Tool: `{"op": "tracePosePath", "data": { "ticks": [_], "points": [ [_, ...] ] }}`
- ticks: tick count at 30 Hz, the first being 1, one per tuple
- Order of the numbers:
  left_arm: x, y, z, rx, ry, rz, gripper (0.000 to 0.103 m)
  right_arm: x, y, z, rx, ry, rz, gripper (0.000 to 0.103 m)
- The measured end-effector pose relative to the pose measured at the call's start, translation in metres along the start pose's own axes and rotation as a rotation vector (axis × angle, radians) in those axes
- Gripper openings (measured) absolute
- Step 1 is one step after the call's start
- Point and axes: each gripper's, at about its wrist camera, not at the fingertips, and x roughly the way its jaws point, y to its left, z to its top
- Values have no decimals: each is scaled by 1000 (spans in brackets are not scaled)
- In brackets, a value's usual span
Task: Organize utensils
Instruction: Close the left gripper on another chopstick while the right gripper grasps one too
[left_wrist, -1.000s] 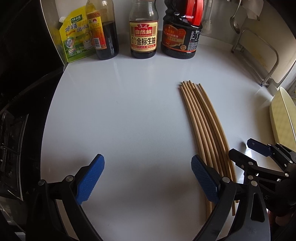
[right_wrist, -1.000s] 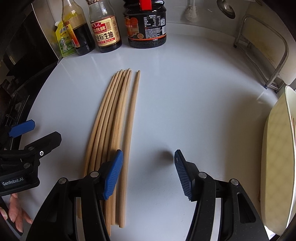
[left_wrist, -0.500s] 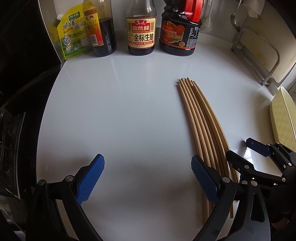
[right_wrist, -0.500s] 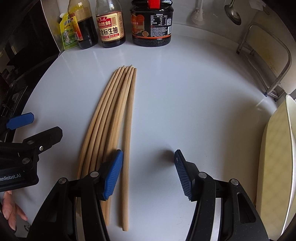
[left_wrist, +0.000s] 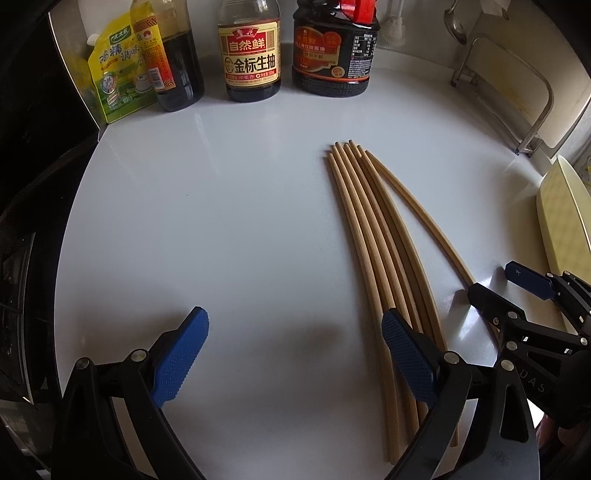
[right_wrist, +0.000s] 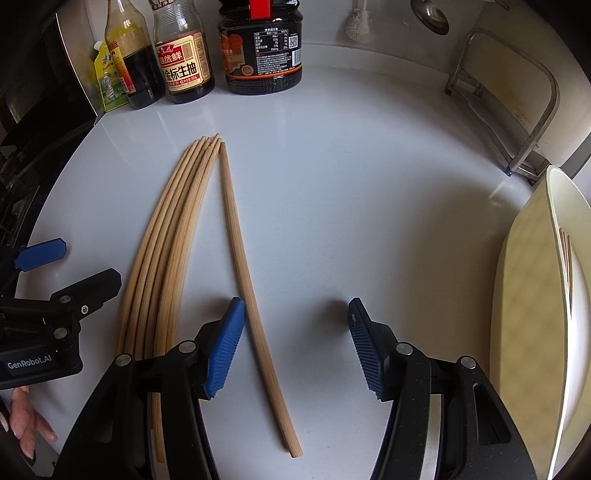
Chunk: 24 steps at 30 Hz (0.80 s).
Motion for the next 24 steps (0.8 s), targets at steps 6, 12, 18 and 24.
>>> {"op": "tracePosePath", "data": {
  "ticks": [6, 12, 18, 24],
  "points": [
    [6, -4, -2, 14, 14, 0, 93, 0, -2, 0, -1, -3, 1, 55],
    [10, -2, -5, 0, 22, 8, 93, 1, 1, 1, -8, -7, 6, 55],
    [11, 2, -5, -4, 18, 21, 95, 2, 5, 4, -31, -17, 6, 55],
    [12, 4, -1, -5, -9, 19, 86, 3, 9, 5, -61, -32, 12, 55]
  ]
}}
